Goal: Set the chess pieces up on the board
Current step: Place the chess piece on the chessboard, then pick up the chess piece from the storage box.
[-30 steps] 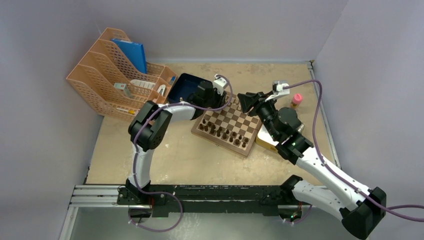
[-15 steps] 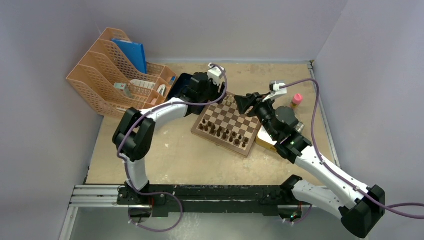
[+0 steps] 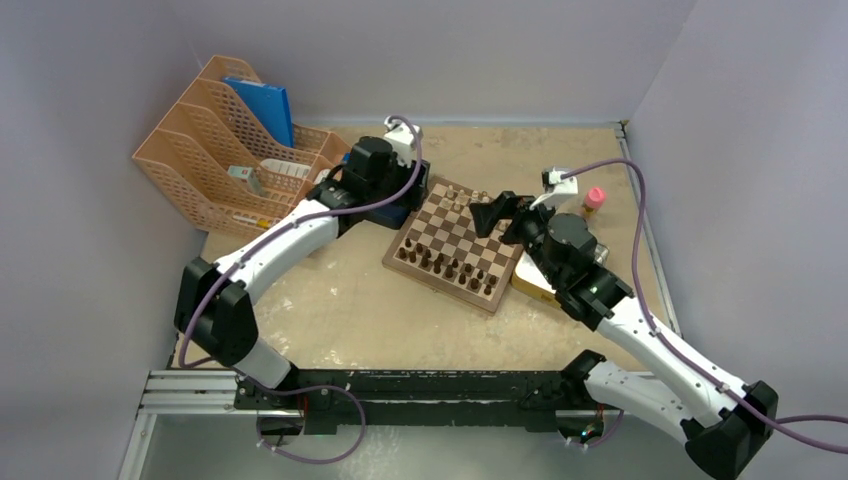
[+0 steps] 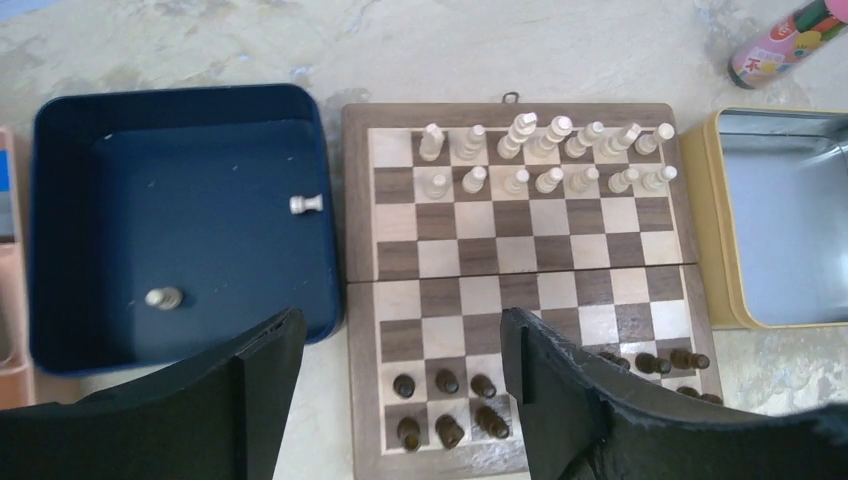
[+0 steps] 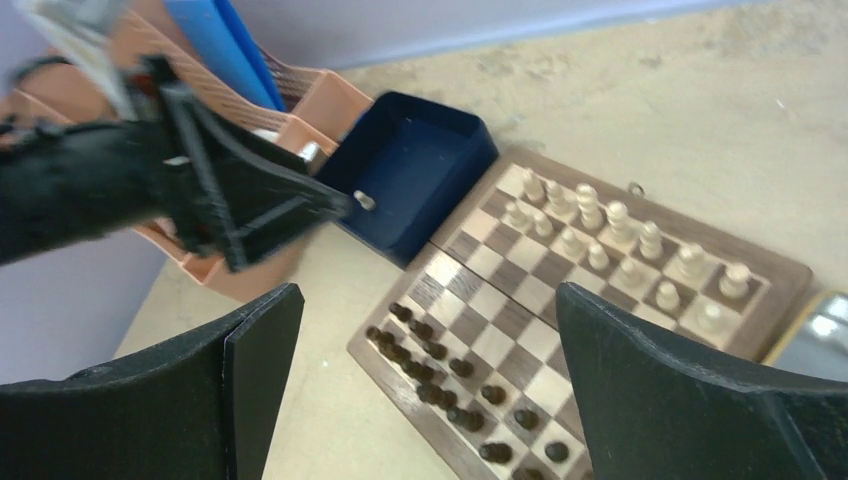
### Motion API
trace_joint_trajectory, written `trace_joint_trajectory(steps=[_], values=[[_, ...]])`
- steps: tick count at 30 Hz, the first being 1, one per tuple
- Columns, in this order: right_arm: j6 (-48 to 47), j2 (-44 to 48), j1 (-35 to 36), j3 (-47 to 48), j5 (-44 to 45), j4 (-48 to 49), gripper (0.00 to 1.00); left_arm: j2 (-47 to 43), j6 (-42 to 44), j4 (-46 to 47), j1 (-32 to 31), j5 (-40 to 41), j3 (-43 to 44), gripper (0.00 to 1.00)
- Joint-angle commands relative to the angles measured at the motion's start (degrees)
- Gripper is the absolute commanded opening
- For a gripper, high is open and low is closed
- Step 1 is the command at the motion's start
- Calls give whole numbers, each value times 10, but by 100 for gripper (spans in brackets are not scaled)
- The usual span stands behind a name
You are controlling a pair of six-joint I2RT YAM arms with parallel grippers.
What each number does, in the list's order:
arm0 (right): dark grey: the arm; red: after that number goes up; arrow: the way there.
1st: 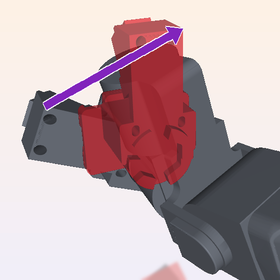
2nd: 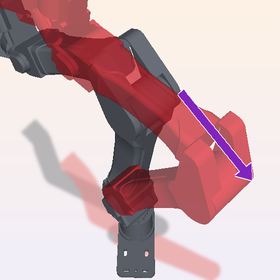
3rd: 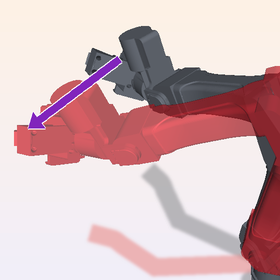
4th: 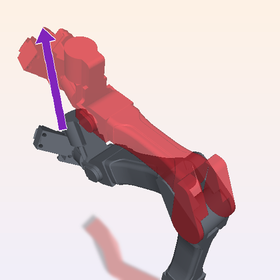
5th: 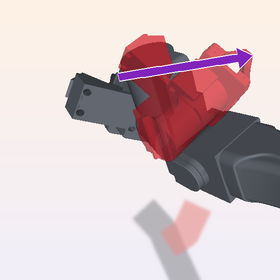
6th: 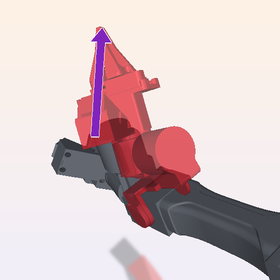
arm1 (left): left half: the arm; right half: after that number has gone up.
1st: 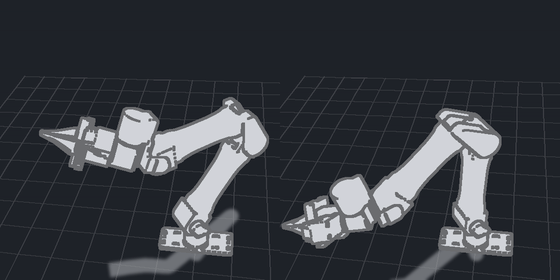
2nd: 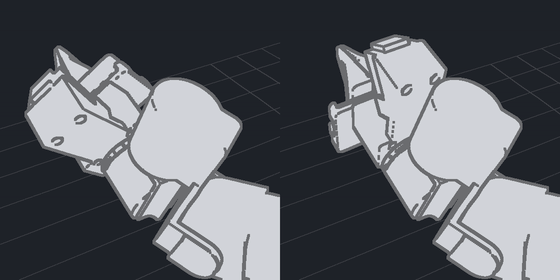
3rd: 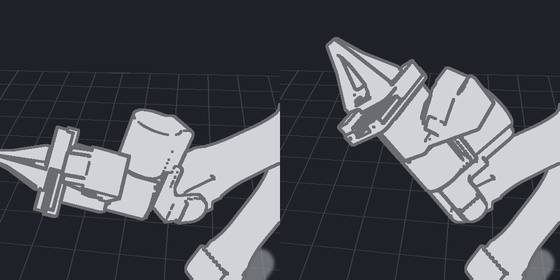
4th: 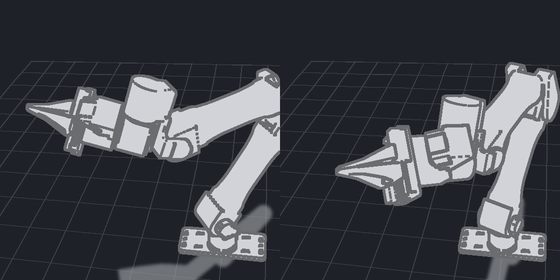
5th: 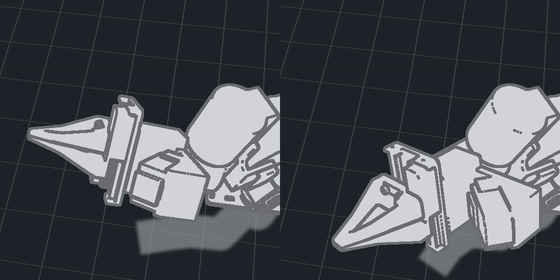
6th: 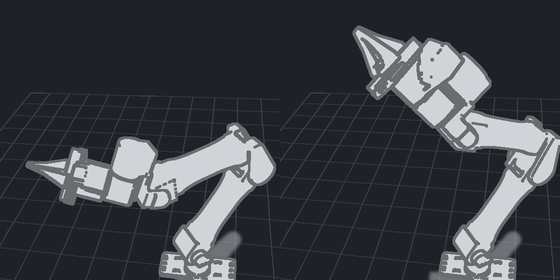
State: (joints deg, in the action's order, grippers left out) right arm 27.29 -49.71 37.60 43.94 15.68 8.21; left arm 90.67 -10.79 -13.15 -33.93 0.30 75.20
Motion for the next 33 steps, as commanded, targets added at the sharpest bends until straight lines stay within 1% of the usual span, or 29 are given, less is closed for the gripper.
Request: trace_joint_trajectory(steps=[1,5,6,7,9,11,14,16,18,20,22,24,27,29,32,33], values=[[36,-5,1,37,62,-70,99,-48,-11,-39,29,22,-21,71],[51,-22,1,48,58,-93,99,-45,-19,-31,69,7,-49,68],[50,-20,2,43,71,-87,99,-42,-16,-28,79,9,-53,67],[43,-14,2,33,65,-70,99,-40,-10,-20,88,13,-57,67],[28,6,1,7,29,-29,99,-34,-5,-11,109,27,-57,66],[23,18,1,-6,3,-10,98,-30,-8,-8,125,44,-51,66],[29,24,1,-18,-63,15,94,-22,4,24,129,69,-51,66],[54,21,1,-22,-87,29,91,-3,15,12,129,71,-23,65],[77,15,1,-13,-98,25,89,19,17,-25,129,73,31,64],[100,8,1,5,-86,-1,88,33,12,-47,130,60,64,63],[103,-1,1,28,-70,-34,88,46,2,-70,129,46,88,61],[105,-13,1,51,-56,-72,86,64,-14,-95,130,61,107,60],[93,-36,2,94,-49,-153,86,99,-22,-120,129,70,130,59],[81,-41,2,113,-40,-184,86,116,-27,-122,129,83,134,59],[80,-45,2,143,-25,-218,85,135,-53,-131,130,135,143,58],[81,-48,2,154,-23,-228,84,140,-53,-131,130,135,145,57]])
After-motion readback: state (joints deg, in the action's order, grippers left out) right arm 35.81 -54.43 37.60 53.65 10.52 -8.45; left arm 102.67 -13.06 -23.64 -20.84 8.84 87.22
